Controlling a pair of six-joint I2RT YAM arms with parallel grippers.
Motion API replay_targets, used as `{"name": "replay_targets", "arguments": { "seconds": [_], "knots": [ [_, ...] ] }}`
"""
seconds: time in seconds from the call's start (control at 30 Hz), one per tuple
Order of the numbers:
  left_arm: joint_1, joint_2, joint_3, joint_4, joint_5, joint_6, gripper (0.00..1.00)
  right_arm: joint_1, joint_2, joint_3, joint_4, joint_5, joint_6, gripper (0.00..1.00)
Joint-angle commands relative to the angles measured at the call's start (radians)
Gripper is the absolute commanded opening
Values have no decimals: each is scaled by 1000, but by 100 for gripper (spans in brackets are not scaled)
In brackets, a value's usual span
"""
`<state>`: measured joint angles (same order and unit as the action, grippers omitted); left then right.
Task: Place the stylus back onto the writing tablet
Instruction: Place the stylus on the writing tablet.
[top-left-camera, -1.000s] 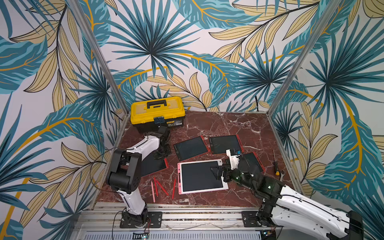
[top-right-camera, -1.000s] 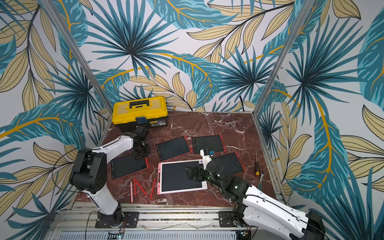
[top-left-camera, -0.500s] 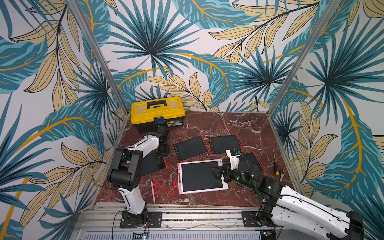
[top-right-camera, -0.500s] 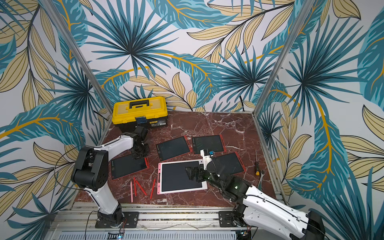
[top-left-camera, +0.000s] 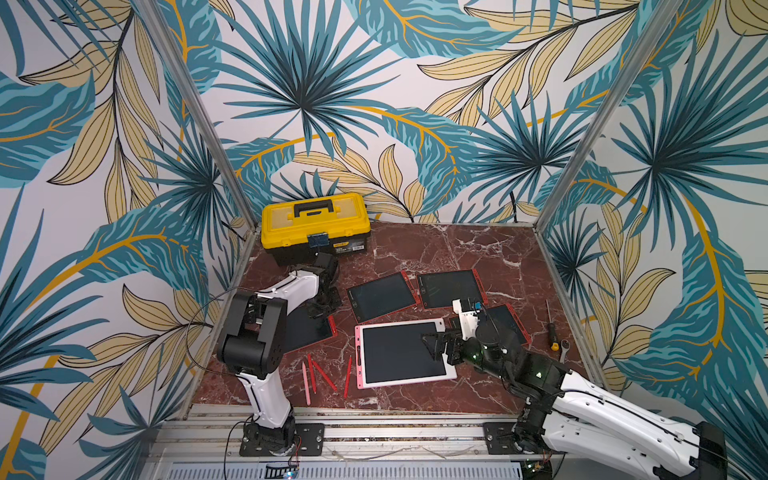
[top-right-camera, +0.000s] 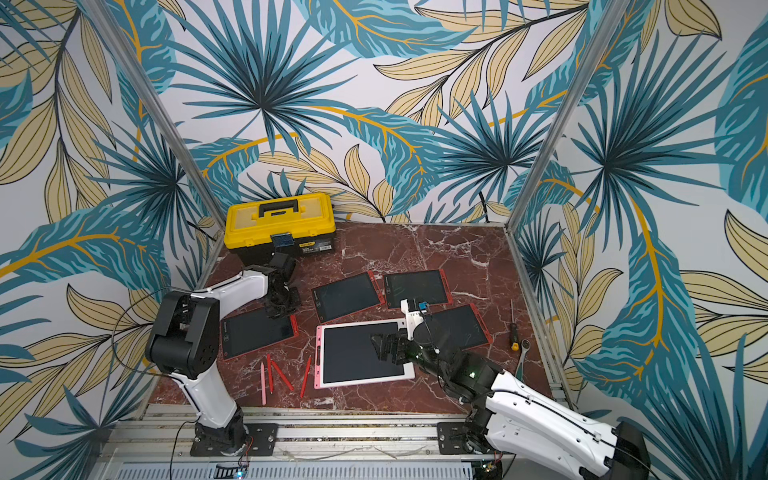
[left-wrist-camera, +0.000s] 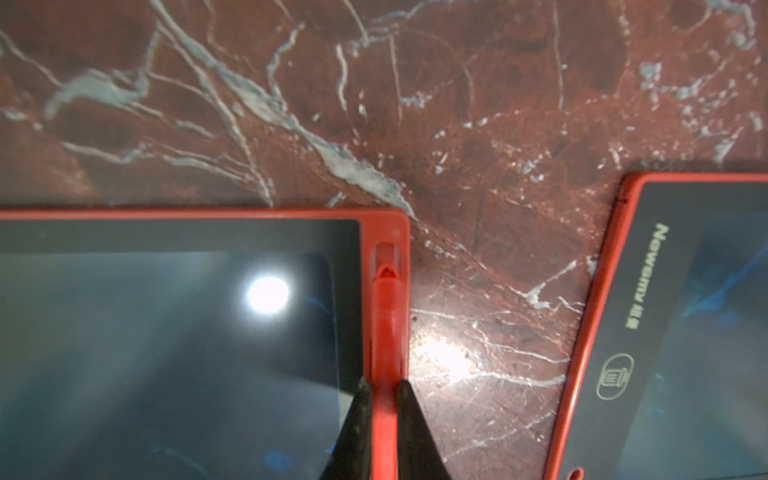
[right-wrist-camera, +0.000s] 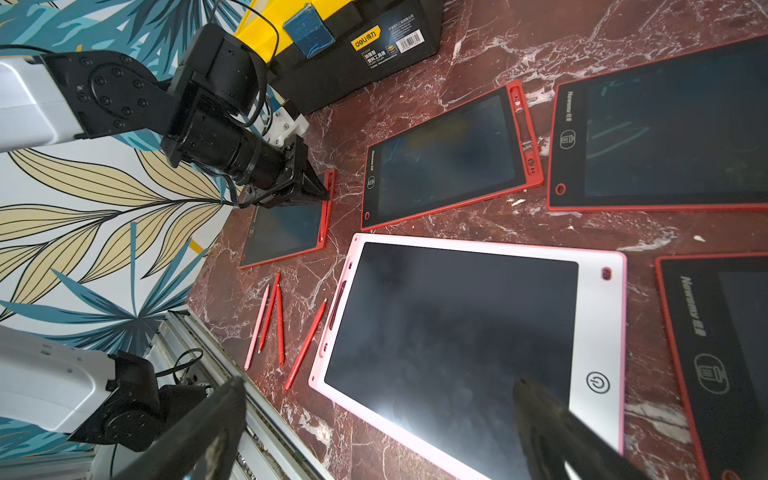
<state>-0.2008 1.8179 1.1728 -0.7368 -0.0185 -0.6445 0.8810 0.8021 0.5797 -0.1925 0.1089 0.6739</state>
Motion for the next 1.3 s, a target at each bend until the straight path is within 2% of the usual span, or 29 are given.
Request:
{"name": "replay_targets", "arguments": {
  "seconds": [0.0, 0.33, 1.27],
  "knots": [
    [8, 13, 41, 11, 2, -7, 14, 5, -6, -18, -10, 12, 5, 100],
    [10, -6, 25, 10, -1, -2, 19, 5, -6, -17, -11, 9, 6, 100],
    [32, -20, 6, 10, -12, 15, 17, 4, -8, -23, -13, 10, 15, 100]
  ]
}}
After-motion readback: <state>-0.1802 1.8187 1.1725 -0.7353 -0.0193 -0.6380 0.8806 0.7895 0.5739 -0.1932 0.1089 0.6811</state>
